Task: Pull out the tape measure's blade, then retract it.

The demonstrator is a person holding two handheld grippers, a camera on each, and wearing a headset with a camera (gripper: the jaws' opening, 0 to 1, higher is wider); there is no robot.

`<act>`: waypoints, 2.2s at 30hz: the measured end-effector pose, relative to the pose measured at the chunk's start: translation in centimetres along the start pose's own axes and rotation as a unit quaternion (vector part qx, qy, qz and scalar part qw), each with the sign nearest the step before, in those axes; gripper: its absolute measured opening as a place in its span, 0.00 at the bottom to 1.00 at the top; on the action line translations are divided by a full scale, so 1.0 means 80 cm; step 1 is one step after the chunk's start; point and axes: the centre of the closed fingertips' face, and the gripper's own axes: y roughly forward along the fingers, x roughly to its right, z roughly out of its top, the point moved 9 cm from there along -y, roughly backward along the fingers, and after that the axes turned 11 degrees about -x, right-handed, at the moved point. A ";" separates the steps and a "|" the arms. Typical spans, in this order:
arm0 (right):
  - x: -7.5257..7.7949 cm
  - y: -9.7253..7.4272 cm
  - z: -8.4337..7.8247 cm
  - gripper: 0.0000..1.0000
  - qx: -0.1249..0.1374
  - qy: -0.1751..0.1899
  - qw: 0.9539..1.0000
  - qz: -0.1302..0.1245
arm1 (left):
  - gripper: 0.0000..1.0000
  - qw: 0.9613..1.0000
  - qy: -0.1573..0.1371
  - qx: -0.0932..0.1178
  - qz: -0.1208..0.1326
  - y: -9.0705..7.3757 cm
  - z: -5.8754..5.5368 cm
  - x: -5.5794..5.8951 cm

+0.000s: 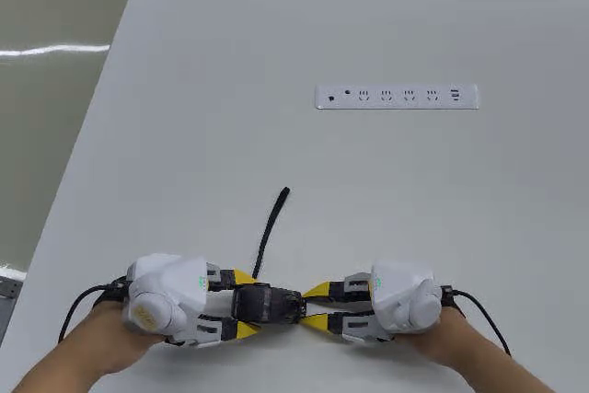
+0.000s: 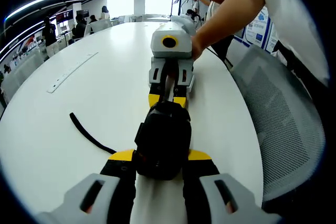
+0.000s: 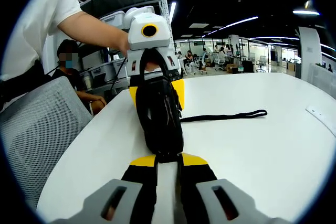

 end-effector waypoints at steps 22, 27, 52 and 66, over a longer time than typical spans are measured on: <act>-0.003 0.000 0.000 0.11 -0.006 -0.011 1.000 -0.006 | 0.30 1.000 0.005 -0.002 0.006 -0.001 -0.001 -0.001; -0.003 0.001 0.000 0.11 -0.005 -0.009 1.000 -0.007 | 0.30 1.000 0.005 -0.002 0.005 -0.001 -0.001 -0.001; -0.005 -0.006 -0.005 0.10 -0.010 -0.005 1.000 -0.015 | 0.29 1.000 0.004 0.007 0.005 0.004 0.003 0.000; -0.007 -0.012 -0.007 0.09 -0.005 0.001 1.000 -0.020 | 0.28 1.000 0.005 0.009 0.005 0.005 0.005 0.002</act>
